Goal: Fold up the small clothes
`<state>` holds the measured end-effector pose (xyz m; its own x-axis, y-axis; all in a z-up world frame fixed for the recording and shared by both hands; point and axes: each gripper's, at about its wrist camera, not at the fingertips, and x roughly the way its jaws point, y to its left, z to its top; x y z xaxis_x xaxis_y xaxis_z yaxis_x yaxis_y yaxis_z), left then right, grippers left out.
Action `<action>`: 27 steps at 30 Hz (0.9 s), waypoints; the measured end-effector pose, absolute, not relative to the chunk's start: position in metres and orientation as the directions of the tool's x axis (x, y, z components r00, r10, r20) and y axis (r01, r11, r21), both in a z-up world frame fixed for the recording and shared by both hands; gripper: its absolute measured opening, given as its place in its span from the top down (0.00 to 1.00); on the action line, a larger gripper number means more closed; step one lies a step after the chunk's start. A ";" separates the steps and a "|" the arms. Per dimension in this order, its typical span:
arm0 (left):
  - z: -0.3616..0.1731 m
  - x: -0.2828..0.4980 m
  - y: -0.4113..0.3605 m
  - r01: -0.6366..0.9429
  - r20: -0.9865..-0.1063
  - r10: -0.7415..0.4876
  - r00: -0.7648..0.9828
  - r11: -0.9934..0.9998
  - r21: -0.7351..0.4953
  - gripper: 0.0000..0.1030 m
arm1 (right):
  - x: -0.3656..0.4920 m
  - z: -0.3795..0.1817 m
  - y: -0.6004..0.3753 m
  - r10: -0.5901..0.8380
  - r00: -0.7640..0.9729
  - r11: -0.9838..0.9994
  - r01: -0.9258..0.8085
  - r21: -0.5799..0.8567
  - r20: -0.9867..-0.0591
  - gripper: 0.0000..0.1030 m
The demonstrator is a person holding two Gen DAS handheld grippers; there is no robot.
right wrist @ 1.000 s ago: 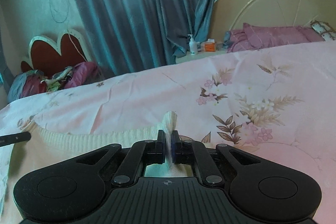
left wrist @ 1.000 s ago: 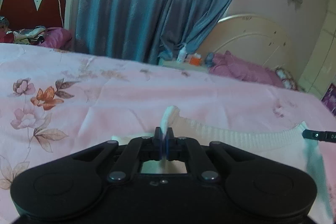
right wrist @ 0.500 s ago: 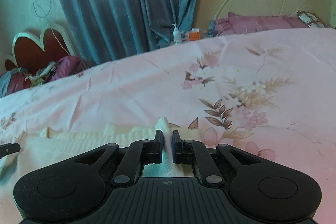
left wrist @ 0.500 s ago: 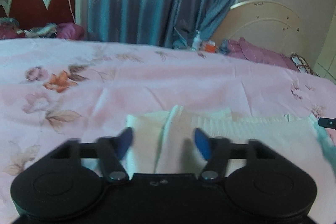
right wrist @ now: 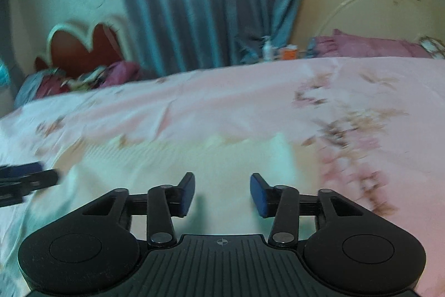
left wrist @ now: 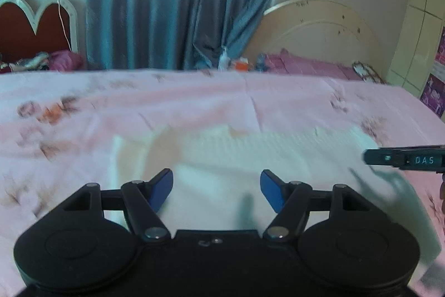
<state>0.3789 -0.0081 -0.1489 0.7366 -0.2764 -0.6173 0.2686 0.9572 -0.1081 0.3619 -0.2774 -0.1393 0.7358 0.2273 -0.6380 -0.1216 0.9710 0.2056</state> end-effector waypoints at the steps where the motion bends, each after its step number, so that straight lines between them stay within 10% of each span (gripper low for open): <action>1: -0.154 0.378 -0.011 0.266 -0.629 -0.272 0.728 0.958 -0.107 0.34 | 0.359 -0.141 -0.269 0.235 0.733 0.970 -0.138 0.199 -0.638 0.59; 27: -0.166 0.367 -0.022 0.234 -0.730 -0.135 0.670 0.972 0.036 0.32 | 0.318 -0.155 -0.246 0.222 0.704 0.972 -0.105 0.211 -0.674 0.58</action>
